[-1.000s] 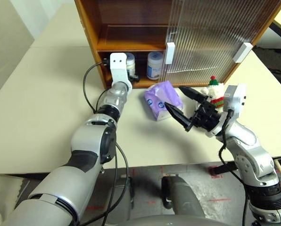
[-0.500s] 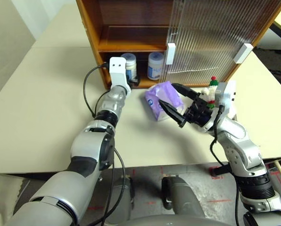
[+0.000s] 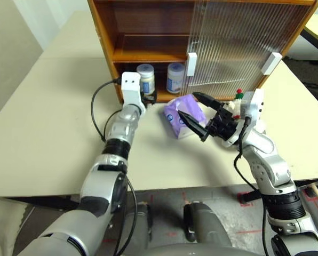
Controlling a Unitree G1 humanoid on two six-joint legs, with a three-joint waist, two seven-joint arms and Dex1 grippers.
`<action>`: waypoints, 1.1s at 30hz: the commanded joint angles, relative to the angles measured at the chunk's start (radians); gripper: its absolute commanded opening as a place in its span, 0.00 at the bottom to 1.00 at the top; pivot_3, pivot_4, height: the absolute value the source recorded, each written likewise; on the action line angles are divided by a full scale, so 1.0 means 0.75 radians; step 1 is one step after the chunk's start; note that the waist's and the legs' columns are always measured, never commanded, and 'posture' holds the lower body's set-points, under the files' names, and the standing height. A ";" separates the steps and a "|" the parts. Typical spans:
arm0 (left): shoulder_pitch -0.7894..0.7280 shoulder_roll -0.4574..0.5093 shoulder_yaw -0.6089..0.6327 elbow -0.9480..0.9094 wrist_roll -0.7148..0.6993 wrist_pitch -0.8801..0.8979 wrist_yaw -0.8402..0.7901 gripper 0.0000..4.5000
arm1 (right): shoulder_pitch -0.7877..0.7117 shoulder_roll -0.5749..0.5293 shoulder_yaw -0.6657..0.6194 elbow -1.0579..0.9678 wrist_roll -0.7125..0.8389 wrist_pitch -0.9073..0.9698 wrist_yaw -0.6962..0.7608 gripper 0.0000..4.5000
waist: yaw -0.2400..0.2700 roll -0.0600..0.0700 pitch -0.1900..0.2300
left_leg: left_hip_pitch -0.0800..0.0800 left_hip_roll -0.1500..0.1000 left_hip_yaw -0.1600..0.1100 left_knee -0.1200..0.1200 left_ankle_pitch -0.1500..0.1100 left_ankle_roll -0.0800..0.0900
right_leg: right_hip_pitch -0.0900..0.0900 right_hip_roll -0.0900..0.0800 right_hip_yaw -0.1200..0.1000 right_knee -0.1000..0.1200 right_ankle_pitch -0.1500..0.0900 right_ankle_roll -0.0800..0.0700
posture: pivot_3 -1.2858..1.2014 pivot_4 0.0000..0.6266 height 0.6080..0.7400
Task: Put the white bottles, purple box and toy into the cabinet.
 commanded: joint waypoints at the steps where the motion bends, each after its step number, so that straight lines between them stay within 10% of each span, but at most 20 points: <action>1: 0.110 -0.007 -0.058 -0.193 -0.021 0.173 -0.055 1.00 | -0.008 0.003 0.002 0.022 -0.007 -0.029 0.014 1.00 | -0.001 0.001 -0.005 | 0.001 0.000 0.000 0.000 0.000 0.000 | 0.000 0.000 0.000 0.000 0.000 0.000 | 0.52 0.07 1.00; 20: 0.574 0.360 -0.233 -1.217 -0.367 0.818 -0.653 1.00 | -0.037 0.003 -0.003 0.072 -0.009 -0.050 0.055 1.00 | 0.000 0.008 -0.018 | 0.007 0.001 0.000 0.000 0.002 -0.003 | 0.001 0.001 0.002 0.007 -0.001 -0.010 | 0.53 0.06 1.00; 33: 0.501 0.082 -0.107 -1.027 -0.546 1.054 -0.424 1.00 | -0.019 -0.002 0.000 0.061 -0.030 -0.064 0.055 1.00 | -0.002 0.010 -0.031 | 0.009 0.000 -0.001 0.000 0.007 -0.002 | 0.002 0.002 0.003 0.009 -0.004 -0.005 | 0.51 0.04 1.00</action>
